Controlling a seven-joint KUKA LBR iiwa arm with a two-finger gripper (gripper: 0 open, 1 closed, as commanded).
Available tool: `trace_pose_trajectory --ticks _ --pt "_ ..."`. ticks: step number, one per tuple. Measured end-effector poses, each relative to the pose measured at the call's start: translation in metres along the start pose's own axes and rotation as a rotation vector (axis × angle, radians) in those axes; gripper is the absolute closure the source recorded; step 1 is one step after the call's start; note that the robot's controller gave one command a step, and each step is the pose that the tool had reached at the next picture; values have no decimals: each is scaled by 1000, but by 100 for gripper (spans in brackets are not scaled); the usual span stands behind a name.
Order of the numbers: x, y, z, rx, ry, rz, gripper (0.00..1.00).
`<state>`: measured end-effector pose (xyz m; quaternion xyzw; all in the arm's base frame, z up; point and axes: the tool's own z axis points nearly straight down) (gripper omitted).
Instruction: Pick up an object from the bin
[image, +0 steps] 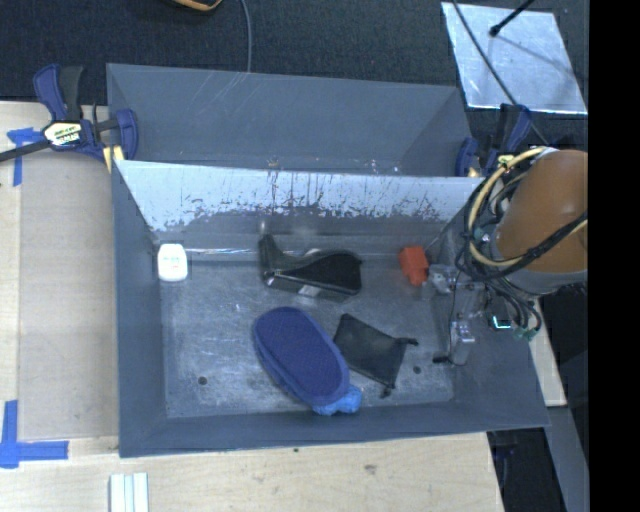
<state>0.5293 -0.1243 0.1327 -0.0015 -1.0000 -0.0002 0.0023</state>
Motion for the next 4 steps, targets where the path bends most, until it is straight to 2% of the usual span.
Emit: trace_pose_trajectory --ticks 1,2,3,4 --pt "26 49 61 -1 -2 -385 0" --pt "25 48 59 2 -7 -385 100" --pt "-25 49 -64 5 -18 -376 100" --pt "-66 26 -159 6 -19 -327 100"
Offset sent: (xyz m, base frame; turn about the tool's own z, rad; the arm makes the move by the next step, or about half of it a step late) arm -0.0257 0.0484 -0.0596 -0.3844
